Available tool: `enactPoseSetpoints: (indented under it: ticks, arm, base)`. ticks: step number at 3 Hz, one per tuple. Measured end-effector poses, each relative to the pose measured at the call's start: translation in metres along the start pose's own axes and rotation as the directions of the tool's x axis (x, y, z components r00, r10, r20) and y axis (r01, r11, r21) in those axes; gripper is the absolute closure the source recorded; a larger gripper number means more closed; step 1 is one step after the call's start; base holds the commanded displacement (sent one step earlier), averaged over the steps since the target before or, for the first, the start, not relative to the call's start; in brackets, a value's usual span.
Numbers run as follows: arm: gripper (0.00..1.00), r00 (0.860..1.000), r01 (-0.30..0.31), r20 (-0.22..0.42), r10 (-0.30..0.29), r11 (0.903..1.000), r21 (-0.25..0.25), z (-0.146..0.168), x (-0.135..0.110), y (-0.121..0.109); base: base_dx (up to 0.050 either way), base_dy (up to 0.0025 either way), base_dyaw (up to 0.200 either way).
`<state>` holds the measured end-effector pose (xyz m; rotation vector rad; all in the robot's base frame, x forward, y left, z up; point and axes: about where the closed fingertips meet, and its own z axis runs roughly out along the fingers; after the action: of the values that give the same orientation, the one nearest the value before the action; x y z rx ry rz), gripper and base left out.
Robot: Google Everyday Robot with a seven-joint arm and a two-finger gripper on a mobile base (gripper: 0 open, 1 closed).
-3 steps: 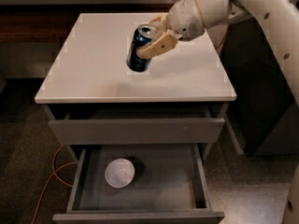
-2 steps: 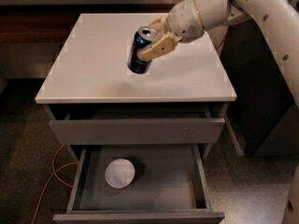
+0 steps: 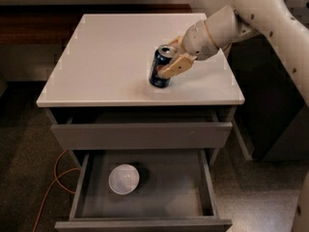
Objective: Pick pepsi can from middle drawer and place on counter
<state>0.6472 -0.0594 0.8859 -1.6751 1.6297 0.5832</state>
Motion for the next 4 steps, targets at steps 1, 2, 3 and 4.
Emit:
enactPoseSetpoints:
  ticks: [1,2,3,4]
  arm:
    - [1.0,1.0,0.0,0.0,0.0,1.0,0.0,-0.0019,-0.0022,-0.0006]
    - [1.0,1.0,0.0,0.0,0.0,1.0,0.0,-0.002,-0.0022,-0.0006]
    - [1.0,1.0,0.004,-0.003,-0.004,1.0,-0.004,-0.0009,-0.0042,-0.0009]
    - [1.0,1.0,0.016,-0.017,-0.017,0.9998,-0.015,0.0016,-0.012,-0.0029]
  base:
    - [0.0,0.0,0.0]
    - [0.0,0.0,0.0]
    - [0.0,0.0,0.0]
    - [0.0,0.0,0.0]
